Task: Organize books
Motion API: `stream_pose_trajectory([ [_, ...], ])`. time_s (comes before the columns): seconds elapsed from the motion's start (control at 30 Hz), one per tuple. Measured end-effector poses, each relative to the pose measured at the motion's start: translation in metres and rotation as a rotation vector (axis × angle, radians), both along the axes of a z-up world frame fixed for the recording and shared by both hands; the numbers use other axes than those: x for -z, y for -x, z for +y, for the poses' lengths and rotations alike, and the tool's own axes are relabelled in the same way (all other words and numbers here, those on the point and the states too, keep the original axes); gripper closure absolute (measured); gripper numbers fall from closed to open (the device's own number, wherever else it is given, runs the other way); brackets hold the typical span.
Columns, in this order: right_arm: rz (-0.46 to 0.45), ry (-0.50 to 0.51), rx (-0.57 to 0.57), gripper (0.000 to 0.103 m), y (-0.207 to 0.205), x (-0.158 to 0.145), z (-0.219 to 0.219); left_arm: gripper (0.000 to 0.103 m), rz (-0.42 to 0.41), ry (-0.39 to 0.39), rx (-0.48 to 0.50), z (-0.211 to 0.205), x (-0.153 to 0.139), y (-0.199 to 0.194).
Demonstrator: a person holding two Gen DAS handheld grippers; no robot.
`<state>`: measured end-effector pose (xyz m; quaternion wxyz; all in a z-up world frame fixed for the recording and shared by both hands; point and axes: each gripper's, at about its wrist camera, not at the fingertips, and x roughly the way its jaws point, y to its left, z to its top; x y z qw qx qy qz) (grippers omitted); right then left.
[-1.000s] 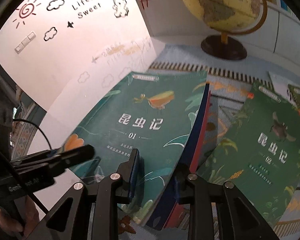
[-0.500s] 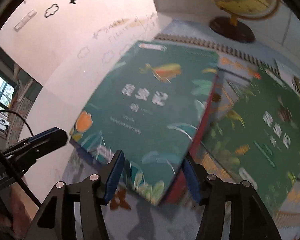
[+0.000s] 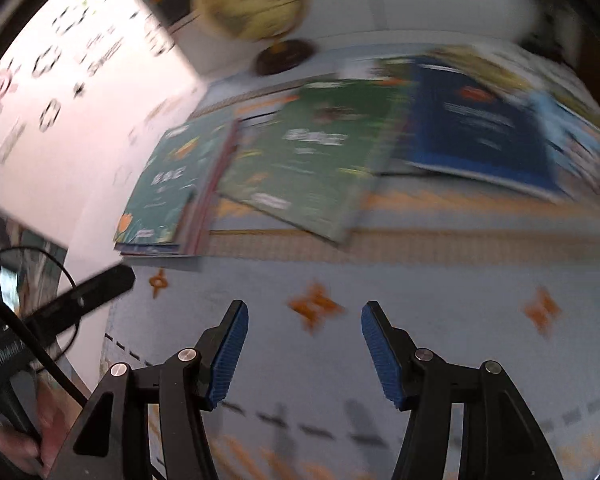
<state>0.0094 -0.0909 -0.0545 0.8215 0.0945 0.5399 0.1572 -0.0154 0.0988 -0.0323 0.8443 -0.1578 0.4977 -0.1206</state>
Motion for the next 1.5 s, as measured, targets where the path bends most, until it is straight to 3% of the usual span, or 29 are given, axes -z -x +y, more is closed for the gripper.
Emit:
stream_pose_trajectory([
  [0.27,-0.022,-0.046,0.187,0.044,0.062,-0.014,-0.118,0.052,0.019,0.005,0.106,-0.09,-0.001,0.039],
  [0.33,-0.028,-0.059,0.212,0.043,0.072,-0.014,-0.133,0.042,0.022,0.0,0.112,-0.1,-0.002,0.046],
  [0.43,-0.016,-0.09,0.249,0.042,0.079,-0.012,-0.15,0.038,-0.007,-0.025,0.118,-0.105,-0.01,0.052],
  [0.5,-0.008,-0.11,0.255,0.042,0.079,-0.01,-0.152,0.031,-0.012,-0.042,0.114,-0.104,-0.012,0.047],
  [0.73,-0.017,-0.049,0.186,0.042,0.061,-0.006,-0.127,0.028,-0.012,-0.049,0.045,-0.07,-0.008,0.005],
  [0.87,-0.069,-0.013,0.118,0.042,0.03,-0.009,-0.098,0.028,-0.026,-0.054,-0.007,-0.035,-0.006,-0.039],
  [1.0,-0.114,0.027,0.056,0.042,-0.011,-0.005,-0.06,0.028,-0.031,-0.04,0.028,-0.007,0.0,-0.095],
  [1.3,-0.046,0.005,0.008,0.044,-0.102,0.027,0.003,0.028,0.049,-0.027,0.018,0.027,0.046,-0.201],
  [1.5,0.005,0.017,-0.014,0.045,-0.127,0.046,0.025,0.028,0.07,-0.072,0.011,0.03,0.069,-0.227],
])
